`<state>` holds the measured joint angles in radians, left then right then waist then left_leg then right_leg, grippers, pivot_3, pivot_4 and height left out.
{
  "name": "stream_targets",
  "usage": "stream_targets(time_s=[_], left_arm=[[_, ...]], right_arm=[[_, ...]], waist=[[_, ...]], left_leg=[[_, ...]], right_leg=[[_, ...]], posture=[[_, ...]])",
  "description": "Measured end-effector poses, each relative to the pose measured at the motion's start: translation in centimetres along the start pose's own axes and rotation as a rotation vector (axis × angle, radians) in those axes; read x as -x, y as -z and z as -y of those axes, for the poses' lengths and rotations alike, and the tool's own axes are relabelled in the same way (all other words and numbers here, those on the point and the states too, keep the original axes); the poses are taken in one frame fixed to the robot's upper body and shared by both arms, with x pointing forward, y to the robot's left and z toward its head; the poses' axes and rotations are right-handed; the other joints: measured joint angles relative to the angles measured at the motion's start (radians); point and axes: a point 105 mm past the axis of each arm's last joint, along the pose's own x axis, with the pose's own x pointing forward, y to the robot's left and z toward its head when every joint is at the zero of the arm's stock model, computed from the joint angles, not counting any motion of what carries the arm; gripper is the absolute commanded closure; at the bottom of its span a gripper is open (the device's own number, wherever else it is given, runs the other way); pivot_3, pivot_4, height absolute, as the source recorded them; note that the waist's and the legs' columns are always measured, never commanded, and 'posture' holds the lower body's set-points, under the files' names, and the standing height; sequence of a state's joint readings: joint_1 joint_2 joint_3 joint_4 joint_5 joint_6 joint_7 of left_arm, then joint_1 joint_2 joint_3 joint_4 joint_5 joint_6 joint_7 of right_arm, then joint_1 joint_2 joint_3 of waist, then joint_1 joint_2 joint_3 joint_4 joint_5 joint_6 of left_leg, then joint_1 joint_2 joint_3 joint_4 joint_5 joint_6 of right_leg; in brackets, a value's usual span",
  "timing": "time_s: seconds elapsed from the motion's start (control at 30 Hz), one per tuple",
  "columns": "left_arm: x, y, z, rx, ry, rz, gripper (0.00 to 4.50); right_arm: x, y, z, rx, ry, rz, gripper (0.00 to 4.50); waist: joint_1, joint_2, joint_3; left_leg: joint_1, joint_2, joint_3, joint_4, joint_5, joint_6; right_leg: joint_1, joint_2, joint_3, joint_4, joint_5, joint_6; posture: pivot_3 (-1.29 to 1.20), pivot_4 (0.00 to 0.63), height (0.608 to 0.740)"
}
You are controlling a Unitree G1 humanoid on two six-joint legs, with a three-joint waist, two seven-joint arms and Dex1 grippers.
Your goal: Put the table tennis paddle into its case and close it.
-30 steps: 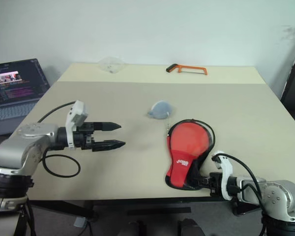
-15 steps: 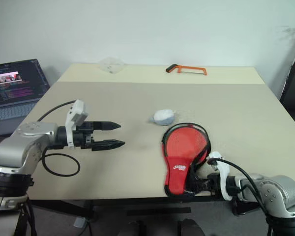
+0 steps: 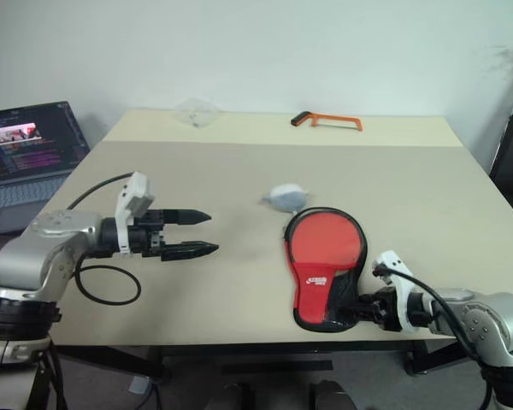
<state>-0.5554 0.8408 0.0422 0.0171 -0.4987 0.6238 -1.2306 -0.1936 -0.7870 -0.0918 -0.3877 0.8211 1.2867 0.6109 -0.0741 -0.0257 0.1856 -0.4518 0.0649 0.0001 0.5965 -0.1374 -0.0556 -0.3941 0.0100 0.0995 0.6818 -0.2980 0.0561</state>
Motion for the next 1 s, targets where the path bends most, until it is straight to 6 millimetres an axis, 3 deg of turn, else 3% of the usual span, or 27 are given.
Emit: stream_targets(time_s=[0.13, 0.37, 0.67, 1.0], left_arm=[[0.0, 0.0, 0.0, -0.001, 0.000, 0.000, 0.00], [0.0, 0.2, -0.1, 0.004, -0.002, -0.002, 0.00], [-0.1, 0.2, -0.1, 0.008, -0.004, -0.001, 0.00], [-0.2, 0.1, -0.1, 0.004, -0.011, 0.000, 0.00]], right_arm=[[1.4, -0.9, 1.7, 0.021, 0.055, 0.034, 1.93], [3.6, -5.0, 5.9, 0.078, 0.274, 0.196, 1.93], [-0.3, -6.0, 8.7, 0.130, 0.530, 0.220, 1.93], [-2.9, -7.8, 7.4, 0.189, 0.550, 0.280, 1.93]], waist=[[0.000, 0.000, 0.000], [-0.001, 0.000, 0.000], [-0.001, 0.000, 0.000], [-0.006, 0.000, 0.000]], left_leg=[[0.000, 0.000, 0.000, 0.002, 0.000, 0.000], [0.000, 0.000, 0.000, 0.003, 0.000, 0.000], [0.000, 0.000, 0.000, 0.002, 0.000, 0.000], [0.000, 0.000, 0.000, 0.002, 0.000, 0.000]], right_leg=[[0.001, 0.000, 0.000, 0.000, 0.000, 0.001], [0.001, 0.000, 0.000, 0.000, 0.001, 0.001], [0.001, 0.000, 0.000, 0.000, 0.001, 0.001], [0.001, 0.000, 0.000, 0.001, 0.001, 0.001]], posture=[[0.00, 0.150, 0.740], [0.00, 0.150, 0.740], [0.00, 0.150, 0.740], [0.00, 0.150, 0.740]])
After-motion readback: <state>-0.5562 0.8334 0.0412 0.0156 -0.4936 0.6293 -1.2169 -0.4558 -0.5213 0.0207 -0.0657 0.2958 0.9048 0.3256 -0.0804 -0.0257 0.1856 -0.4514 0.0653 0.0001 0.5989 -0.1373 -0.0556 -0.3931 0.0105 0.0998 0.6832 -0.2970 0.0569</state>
